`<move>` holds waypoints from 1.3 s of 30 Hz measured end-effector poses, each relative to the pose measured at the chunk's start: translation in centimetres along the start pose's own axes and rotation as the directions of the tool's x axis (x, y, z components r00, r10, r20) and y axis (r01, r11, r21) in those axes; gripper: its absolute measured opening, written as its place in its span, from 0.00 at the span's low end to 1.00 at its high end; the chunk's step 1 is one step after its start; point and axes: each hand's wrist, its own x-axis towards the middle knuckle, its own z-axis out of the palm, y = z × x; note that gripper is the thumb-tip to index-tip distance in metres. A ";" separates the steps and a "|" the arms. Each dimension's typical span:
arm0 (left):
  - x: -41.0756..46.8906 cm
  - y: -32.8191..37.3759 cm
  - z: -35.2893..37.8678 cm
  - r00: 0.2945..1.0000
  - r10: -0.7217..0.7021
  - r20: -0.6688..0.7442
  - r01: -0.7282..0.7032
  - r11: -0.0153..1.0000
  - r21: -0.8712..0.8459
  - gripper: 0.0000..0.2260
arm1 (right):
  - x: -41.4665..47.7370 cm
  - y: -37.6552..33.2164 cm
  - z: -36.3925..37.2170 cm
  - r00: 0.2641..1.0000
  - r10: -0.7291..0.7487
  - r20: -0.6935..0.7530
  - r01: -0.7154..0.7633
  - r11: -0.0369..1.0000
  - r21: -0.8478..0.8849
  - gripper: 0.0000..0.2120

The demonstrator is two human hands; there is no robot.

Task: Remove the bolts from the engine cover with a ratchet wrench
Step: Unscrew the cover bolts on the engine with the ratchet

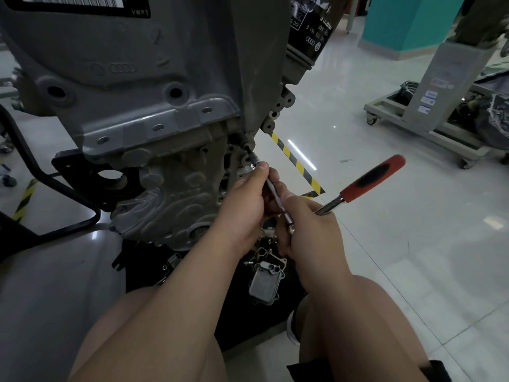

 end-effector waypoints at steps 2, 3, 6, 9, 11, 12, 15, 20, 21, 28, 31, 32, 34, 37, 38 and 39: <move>0.0 0.0 0.0 1.000 -0.002 -0.002 0.002 1.000 0.001 0.17 | -0.1 0.1 0.0 0.988 -0.153 -0.026 0.145 0.970 -0.194 0.14; 0.0 0.1 0.0 1.000 -0.008 -0.001 0.008 1.000 -0.013 0.19 | -0.1 0.2 0.0 0.973 -0.229 -0.024 0.213 0.935 -0.282 0.11; 0.0 0.2 -0.1 0.999 -0.033 0.021 0.035 0.996 -0.081 0.23 | -0.5 0.5 0.0 0.939 -0.345 -0.017 0.298 0.832 -0.467 0.13; -0.1 0.5 -0.3 0.998 -0.052 0.038 0.056 0.992 -0.117 0.24 | -0.7 0.7 0.1 0.920 -0.391 -0.001 0.350 0.825 -0.444 0.14; -0.1 0.6 -0.2 0.997 -0.069 0.038 0.074 0.988 -0.136 0.23 | -0.9 0.7 0.2 0.924 -0.382 -0.010 0.351 0.860 -0.371 0.17; 0.0 0.6 -0.1 0.997 -0.070 0.028 0.073 0.989 -0.129 0.23 | -1.1 0.8 0.2 0.926 -0.375 -0.029 0.344 0.876 -0.337 0.16; 0.1 0.6 0.1 0.999 -0.042 -0.003 0.042 0.996 -0.084 0.20 | -1.7 0.6 0.6 0.958 -0.272 -0.090 0.256 0.954 -0.156 0.09; 0.3 0.2 0.0 0.999 -0.033 -0.025 0.030 0.995 -0.092 0.19 | -1.6 0.2 0.8 0.885 0.169 0.434 -0.458 0.485 0.745 0.12; 0.4 0.1 0.0 0.999 -0.023 -0.029 0.021 0.996 -0.083 0.18 | -1.6 0.3 0.7 0.848 0.172 0.502 -0.529 0.332 0.781 0.13; 0.5 0.3 -0.7 0.998 -0.054 0.040 0.055 0.997 -0.044 0.17 | -1.5 0.4 0.8 0.823 0.226 0.522 -0.557 0.139 0.819 0.19; 0.1 0.4 -0.7 0.996 -0.088 0.025 0.089 0.996 -0.029 0.17 | -1.3 0.4 0.3 0.802 0.214 0.557 -0.587 0.117 0.801 0.22; -0.1 0.3 -0.6 0.995 -0.095 0.021 0.096 0.995 -0.031 0.18 | -1.3 0.4 0.1 0.793 0.207 0.573 -0.601 0.103 0.793 0.23; -0.4 0.2 -0.4 0.996 -0.086 0.020 0.087 0.995 -0.039 0.18 | -1.2 0.3 -0.2 0.779 0.204 0.593 -0.618 0.094 0.780 0.23; -0.8 0.1 -0.3 0.999 -0.041 -0.007 0.041 0.999 -0.028 0.17 | -1.1 0.2 -0.2 0.777 0.212 0.593 -0.624 0.134 0.770 0.22; -0.8 0.0 -0.2 0.999 -0.026 -0.024 0.026 1.000 -0.016 0.17 | -1.2 0.2 -0.2 0.782 0.223 0.583 -0.620 0.170 0.766 0.22; -0.8 0.0 -0.2 0.999 -0.012 -0.042 0.011 1.000 -0.005 0.18 | -1.2 0.1 -0.2 0.788 0.240 0.567 -0.613 0.216 0.760 0.23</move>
